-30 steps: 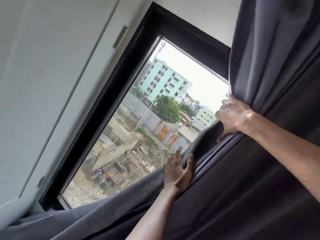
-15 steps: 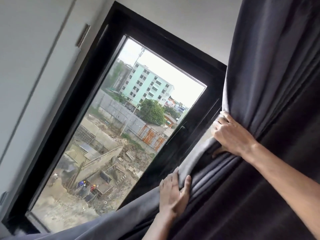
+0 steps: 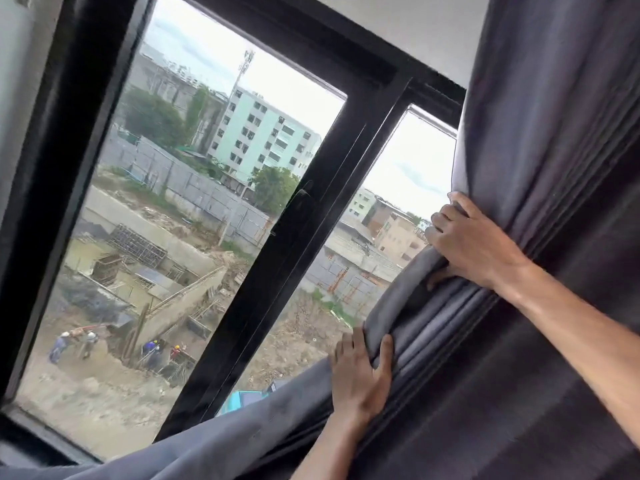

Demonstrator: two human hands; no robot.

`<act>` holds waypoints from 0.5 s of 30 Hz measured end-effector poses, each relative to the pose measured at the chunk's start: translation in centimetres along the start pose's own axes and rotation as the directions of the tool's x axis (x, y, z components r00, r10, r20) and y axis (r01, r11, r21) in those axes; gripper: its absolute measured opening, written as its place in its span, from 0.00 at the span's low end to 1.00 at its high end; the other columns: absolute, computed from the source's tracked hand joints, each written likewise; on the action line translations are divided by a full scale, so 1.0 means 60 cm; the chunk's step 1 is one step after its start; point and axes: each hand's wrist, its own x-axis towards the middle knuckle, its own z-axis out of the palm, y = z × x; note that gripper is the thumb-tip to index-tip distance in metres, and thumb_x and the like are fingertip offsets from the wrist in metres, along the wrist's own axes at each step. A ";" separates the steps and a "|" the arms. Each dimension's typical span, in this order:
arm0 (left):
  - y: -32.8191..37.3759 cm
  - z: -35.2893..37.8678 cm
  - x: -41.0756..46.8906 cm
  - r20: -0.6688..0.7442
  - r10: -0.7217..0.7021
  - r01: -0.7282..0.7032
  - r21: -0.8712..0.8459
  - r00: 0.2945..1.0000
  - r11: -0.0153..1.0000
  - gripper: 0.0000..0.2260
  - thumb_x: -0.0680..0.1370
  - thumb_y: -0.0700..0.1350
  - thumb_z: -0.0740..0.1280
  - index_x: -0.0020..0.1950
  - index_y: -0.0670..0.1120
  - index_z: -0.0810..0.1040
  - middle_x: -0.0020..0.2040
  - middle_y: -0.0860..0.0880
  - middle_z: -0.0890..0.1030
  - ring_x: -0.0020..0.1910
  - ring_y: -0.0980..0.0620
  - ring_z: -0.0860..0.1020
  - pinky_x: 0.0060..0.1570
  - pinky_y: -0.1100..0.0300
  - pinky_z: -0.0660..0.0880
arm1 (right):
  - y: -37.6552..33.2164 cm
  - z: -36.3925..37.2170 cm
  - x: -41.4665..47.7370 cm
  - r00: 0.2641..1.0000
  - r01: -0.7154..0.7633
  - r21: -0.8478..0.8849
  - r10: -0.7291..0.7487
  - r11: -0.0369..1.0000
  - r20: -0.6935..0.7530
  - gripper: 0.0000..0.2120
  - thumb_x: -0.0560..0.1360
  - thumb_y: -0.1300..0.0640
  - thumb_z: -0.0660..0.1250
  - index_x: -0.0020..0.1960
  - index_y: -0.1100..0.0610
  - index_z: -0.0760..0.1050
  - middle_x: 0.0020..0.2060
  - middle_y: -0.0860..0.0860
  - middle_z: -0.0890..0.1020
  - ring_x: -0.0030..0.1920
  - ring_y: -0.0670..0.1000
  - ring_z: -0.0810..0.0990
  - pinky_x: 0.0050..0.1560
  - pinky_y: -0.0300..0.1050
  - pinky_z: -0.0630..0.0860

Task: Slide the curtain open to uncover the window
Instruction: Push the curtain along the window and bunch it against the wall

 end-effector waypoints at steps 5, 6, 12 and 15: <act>0.025 0.101 -0.026 0.028 0.002 -0.002 -0.019 1.000 1.000 0.42 0.72 0.74 0.37 0.79 0.52 0.56 0.77 0.48 0.64 0.76 0.49 0.59 0.76 0.52 0.48 | 0.015 0.058 -0.087 0.995 -0.043 0.041 0.040 0.998 0.087 0.36 0.66 0.27 0.61 0.53 0.58 0.79 0.50 0.56 0.82 0.59 0.60 0.76 0.77 0.59 0.54; 0.030 0.124 -0.029 0.031 0.000 0.001 -0.021 1.000 1.000 0.42 0.72 0.74 0.37 0.79 0.52 0.56 0.77 0.48 0.64 0.77 0.48 0.59 0.76 0.53 0.48 | 0.018 0.075 -0.104 0.995 -0.047 0.044 0.043 0.998 0.088 0.36 0.66 0.28 0.60 0.54 0.59 0.79 0.50 0.56 0.82 0.59 0.60 0.76 0.77 0.59 0.54; 0.056 0.263 -0.055 0.052 0.023 -0.018 -0.102 0.998 0.995 0.42 0.72 0.74 0.39 0.78 0.52 0.60 0.75 0.48 0.68 0.75 0.47 0.64 0.76 0.53 0.52 | 0.041 0.163 -0.205 0.992 -0.071 0.127 0.056 0.989 0.115 0.27 0.66 0.38 0.67 0.49 0.62 0.78 0.46 0.59 0.81 0.56 0.64 0.77 0.75 0.64 0.59; 0.068 0.335 -0.072 0.031 0.050 -0.045 -0.134 0.998 0.990 0.42 0.73 0.75 0.39 0.74 0.50 0.65 0.69 0.47 0.74 0.70 0.45 0.69 0.73 0.49 0.61 | 0.051 0.216 -0.258 0.990 -0.084 0.107 0.071 0.991 0.124 0.26 0.67 0.39 0.69 0.49 0.62 0.78 0.46 0.60 0.81 0.55 0.64 0.77 0.75 0.64 0.60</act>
